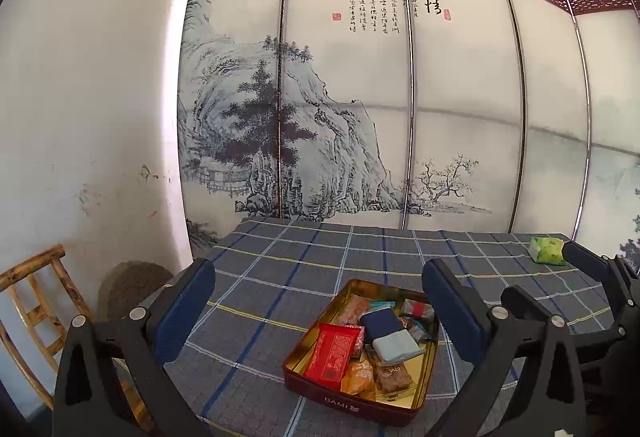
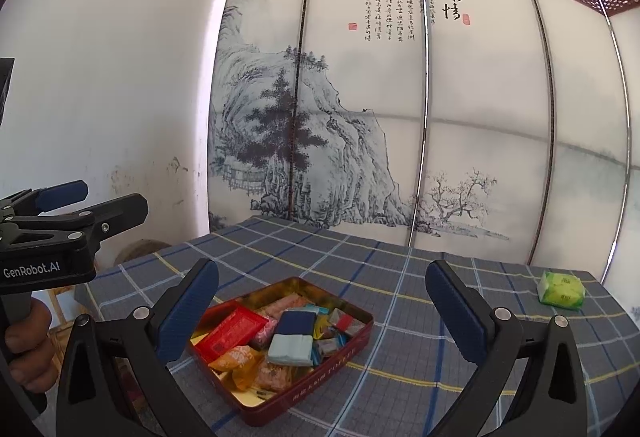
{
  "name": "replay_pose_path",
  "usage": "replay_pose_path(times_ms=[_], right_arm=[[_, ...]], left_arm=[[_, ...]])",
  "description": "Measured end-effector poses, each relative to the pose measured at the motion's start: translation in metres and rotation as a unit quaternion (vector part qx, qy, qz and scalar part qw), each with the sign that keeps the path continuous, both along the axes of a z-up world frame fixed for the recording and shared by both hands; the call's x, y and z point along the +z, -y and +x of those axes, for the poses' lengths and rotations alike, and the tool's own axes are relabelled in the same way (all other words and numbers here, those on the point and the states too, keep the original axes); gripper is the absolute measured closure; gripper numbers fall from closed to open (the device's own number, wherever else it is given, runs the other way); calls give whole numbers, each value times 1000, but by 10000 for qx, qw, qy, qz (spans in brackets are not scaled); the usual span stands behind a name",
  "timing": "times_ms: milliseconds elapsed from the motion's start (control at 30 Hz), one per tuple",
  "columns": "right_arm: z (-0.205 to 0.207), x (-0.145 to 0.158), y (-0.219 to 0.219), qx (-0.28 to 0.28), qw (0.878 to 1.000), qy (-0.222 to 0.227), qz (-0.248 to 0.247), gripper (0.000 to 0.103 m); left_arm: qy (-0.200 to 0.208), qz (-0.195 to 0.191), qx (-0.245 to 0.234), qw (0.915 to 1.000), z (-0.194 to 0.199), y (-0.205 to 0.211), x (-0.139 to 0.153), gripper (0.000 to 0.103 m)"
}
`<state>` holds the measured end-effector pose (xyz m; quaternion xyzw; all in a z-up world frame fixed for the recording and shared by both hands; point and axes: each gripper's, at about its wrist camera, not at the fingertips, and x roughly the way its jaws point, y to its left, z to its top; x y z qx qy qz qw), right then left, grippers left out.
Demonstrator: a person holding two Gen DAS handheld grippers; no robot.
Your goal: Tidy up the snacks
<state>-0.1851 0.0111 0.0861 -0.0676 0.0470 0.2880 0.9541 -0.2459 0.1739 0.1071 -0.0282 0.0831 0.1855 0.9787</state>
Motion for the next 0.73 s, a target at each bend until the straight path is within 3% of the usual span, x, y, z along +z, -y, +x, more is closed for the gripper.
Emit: replay_pose_path(times_ms=[233,433,600,733], right_arm=[[4,-5,3,-2,10000,-93,20,0],[29,-23,18,-157,9988,-454,-95,0],[72,-53,57,-653,9931,-760,-608,0],[132,-86,116,-1101,9792,-1467,-870,0]], left_arm=[[-108,15,-3,9999,4,-1,-3,0],[-340,8,-127,9993,14,-1,-10,0],[-507,101,-213,9984,28,3,-16,0],[-668,194,-107,9975,38,8,-17,0]])
